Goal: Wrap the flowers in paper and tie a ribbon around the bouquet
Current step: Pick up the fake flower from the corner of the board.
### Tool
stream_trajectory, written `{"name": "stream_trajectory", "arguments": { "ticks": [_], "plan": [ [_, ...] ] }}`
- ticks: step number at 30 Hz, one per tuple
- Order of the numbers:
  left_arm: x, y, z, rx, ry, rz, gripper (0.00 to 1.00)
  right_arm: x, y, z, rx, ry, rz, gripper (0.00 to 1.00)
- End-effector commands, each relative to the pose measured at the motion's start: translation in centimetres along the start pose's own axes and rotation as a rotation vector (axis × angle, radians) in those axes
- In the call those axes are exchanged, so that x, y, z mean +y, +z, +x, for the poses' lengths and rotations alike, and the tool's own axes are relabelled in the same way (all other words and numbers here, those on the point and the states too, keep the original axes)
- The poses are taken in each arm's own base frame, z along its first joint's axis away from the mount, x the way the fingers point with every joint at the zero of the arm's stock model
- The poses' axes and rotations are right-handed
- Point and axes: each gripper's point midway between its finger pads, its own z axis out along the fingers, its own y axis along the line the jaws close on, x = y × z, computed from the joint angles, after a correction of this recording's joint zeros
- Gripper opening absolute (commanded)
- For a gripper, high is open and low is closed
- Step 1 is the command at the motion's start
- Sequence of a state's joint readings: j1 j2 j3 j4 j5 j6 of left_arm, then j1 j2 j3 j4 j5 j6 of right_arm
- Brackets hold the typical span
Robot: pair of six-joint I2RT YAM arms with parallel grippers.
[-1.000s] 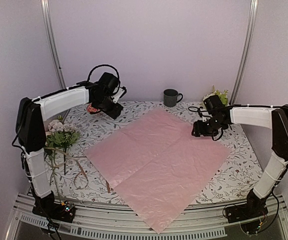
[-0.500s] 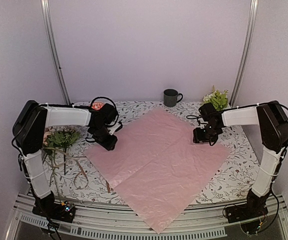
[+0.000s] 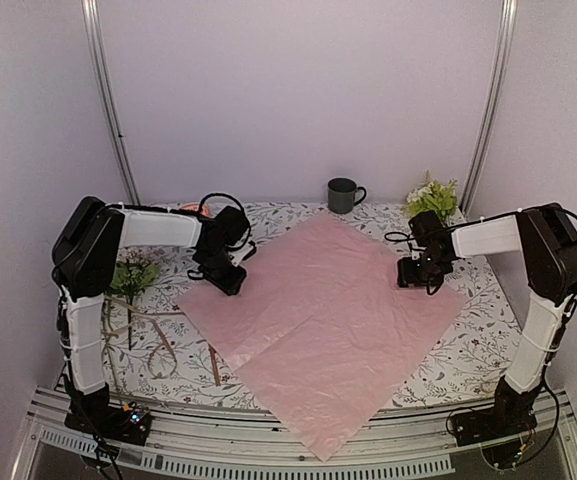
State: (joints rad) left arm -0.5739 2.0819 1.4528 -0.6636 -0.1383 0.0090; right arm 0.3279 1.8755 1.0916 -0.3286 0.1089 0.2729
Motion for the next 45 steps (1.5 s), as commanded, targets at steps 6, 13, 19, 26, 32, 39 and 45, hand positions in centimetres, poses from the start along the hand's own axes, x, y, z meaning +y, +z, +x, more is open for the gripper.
{"name": "stream_trajectory", "arguments": {
  "ticks": [6, 13, 19, 26, 32, 39, 45],
  "plan": [
    [2.2, -7.8, -5.4, -0.235, 0.003, -0.057, 0.6, 2.1, -6.1, -7.0, -0.172, -0.002, -0.177, 0.64],
    [5.3, -18.1, -8.6, -0.647, -0.106, -0.133, 0.89, -4.7, -8.4, -15.9, -0.315, 0.08, -0.083, 0.86],
    [7.1, -21.2, -6.9, -0.81, -0.173, -0.107, 0.99, -12.1, -4.1, -18.7, -0.241, 0.113, 0.052, 0.99],
    [7.4, -20.4, -6.8, -0.753, -0.138, -0.138, 0.99, -15.6, 1.8, -19.7, -0.151, 0.012, 0.028, 0.85],
    [7.2, -19.0, -6.8, -0.716, -0.11, -0.141, 0.99, -17.5, 7.2, -18.3, -0.068, -0.061, 0.095, 0.73],
    [7.1, -17.8, -6.7, -0.676, -0.097, -0.144, 0.99, -16.8, 8.4, -17.9, -0.055, -0.092, 0.054, 0.14],
    [7.2, -17.8, -6.7, -0.672, -0.109, -0.145, 0.99, -18.1, 3.6, -21.3, -0.157, -0.09, 0.147, 0.0]
  ]
}}
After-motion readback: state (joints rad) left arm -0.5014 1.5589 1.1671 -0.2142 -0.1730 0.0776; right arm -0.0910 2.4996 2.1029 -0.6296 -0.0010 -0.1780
